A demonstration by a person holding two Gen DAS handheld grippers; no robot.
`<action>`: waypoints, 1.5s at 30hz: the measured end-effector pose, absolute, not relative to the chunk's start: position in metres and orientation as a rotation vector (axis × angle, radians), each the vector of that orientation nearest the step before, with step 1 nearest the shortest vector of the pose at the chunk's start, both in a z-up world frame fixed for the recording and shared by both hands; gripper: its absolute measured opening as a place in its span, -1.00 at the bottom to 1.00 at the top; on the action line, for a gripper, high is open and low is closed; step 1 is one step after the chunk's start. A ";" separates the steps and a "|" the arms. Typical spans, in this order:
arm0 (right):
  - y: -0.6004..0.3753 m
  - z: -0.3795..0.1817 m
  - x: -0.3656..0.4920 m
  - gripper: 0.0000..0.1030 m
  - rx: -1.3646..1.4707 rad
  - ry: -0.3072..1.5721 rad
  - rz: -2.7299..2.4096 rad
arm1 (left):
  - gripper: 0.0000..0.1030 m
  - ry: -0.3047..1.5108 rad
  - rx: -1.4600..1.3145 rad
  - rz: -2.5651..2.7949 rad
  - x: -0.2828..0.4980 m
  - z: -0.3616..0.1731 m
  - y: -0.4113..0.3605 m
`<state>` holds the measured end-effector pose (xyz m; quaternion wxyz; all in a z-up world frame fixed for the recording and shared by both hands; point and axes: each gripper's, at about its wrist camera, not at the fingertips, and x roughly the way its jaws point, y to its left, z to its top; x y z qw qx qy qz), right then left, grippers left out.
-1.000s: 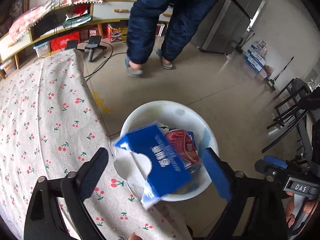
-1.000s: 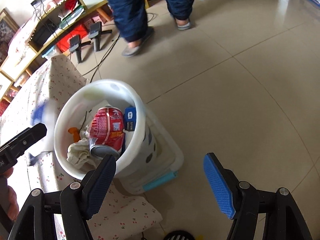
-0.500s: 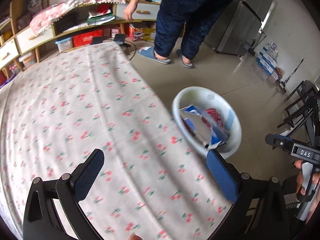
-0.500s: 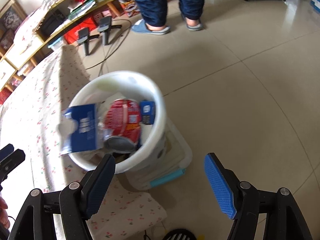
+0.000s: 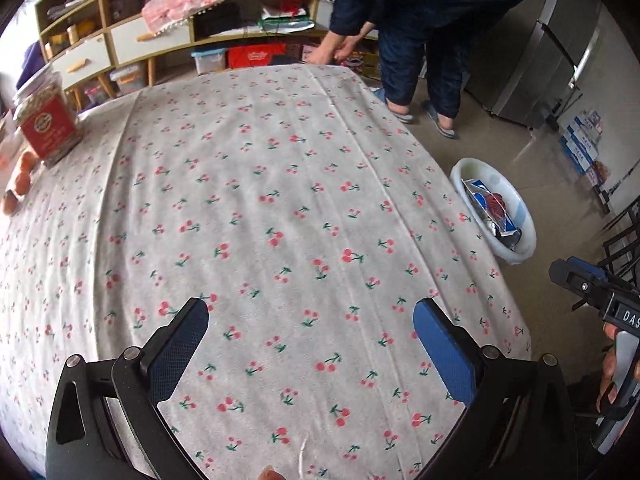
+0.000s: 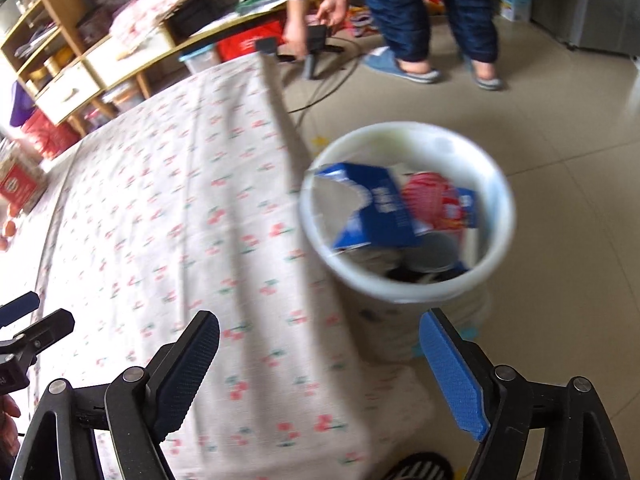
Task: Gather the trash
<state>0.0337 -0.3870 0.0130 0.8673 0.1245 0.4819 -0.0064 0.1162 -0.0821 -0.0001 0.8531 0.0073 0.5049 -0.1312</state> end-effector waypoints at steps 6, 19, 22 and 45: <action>-0.345 0.006 0.031 0.67 0.218 0.978 -0.026 | 1.00 0.982 0.010 -0.173 0.098 0.010 -0.053; -0.308 -0.003 0.017 0.76 0.096 0.921 -0.091 | 1.00 1.019 0.008 -0.050 0.065 -0.014 -0.026; -0.303 -0.007 0.018 0.78 0.079 0.940 -0.089 | 1.00 1.026 0.008 -0.037 0.059 -0.015 -0.026; -0.304 -0.026 0.023 0.78 0.062 1.011 -0.104 | 1.00 1.061 0.013 -0.054 0.052 -0.022 -0.038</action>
